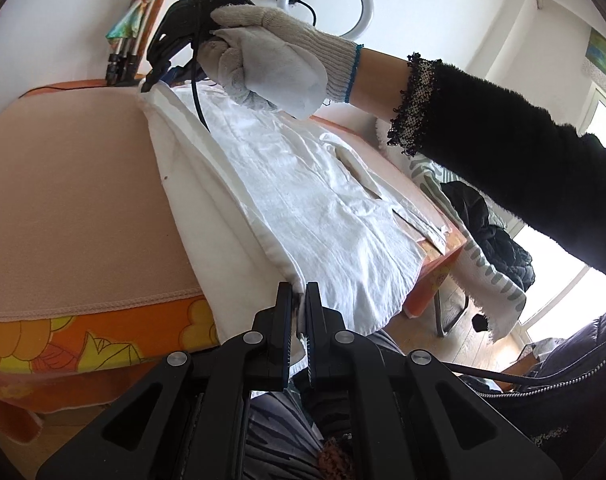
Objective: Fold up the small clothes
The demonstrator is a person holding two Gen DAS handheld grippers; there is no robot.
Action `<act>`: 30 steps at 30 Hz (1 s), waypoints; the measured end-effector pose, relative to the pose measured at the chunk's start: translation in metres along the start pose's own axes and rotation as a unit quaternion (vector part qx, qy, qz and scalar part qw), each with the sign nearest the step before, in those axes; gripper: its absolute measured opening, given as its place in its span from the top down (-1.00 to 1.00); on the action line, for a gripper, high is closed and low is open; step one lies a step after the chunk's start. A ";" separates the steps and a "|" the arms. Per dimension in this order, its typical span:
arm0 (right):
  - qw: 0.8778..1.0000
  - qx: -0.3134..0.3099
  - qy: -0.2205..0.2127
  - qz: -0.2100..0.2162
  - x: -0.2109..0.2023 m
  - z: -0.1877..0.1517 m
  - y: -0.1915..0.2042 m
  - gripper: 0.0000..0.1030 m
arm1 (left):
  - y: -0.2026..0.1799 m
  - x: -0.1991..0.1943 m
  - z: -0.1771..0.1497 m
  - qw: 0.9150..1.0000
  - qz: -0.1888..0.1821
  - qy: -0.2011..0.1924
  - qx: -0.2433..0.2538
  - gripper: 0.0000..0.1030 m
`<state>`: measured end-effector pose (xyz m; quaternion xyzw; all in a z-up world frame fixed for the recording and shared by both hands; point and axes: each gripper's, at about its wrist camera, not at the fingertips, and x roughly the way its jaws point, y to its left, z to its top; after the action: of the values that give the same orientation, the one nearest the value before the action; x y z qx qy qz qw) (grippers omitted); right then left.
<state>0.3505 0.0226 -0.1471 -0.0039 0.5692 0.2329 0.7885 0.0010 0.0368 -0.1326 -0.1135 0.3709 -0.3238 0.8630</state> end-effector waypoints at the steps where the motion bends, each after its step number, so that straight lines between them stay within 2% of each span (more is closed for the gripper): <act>1: 1.000 0.006 -0.007 0.009 -0.007 -0.001 -0.008 0.82 | -0.003 0.003 0.001 1.000 -0.001 0.003 0.005 0.91; 8: 0.998 0.043 -0.040 0.030 -0.038 -0.011 -0.069 0.83 | -0.019 0.022 0.004 0.998 -0.011 0.033 0.044 0.91; 14: 0.994 0.088 -0.039 0.049 -0.029 -0.029 -0.122 0.83 | -0.030 0.042 0.002 0.996 -0.013 0.065 0.066 0.91; 18: 0.993 0.094 -0.034 0.057 -0.016 -0.035 -0.137 0.82 | -0.029 0.054 0.000 0.994 -0.011 0.084 0.063 0.91; 22: 0.995 0.085 -0.022 0.041 -0.007 -0.034 -0.140 0.80 | -0.030 0.062 0.001 0.993 -0.007 0.101 0.055 0.91; 23: 0.996 0.076 -0.024 0.033 -0.009 -0.034 -0.138 0.74 | -0.031 0.063 0.002 0.993 -0.013 0.107 0.049 0.88; 24: 0.997 0.067 -0.024 0.022 -0.011 -0.034 -0.137 0.55 | -0.031 0.064 0.002 0.993 -0.019 0.109 0.043 0.76; 25: 0.998 0.058 -0.027 0.007 -0.015 -0.034 -0.135 0.40 | -0.033 0.064 0.003 0.993 -0.020 0.109 0.041 0.73; 26: 0.998 0.049 -0.033 -0.007 -0.022 -0.036 -0.135 0.06 | -0.035 0.063 0.004 0.993 -0.023 0.111 0.041 0.73; 27: 0.998 0.042 -0.043 -0.022 -0.028 -0.038 -0.136 -0.13 | -0.037 0.062 0.004 0.992 -0.029 0.112 0.043 0.73; 30: 0.996 0.032 -0.065 -0.045 -0.052 -0.045 -0.140 -0.14 | -0.042 0.053 0.006 0.993 -0.034 0.104 0.052 0.73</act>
<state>0.3499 -0.1329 -0.1527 0.0108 0.5234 0.1790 0.8330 0.0120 -0.0297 -0.1401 -0.0466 0.4375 -0.3815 0.8130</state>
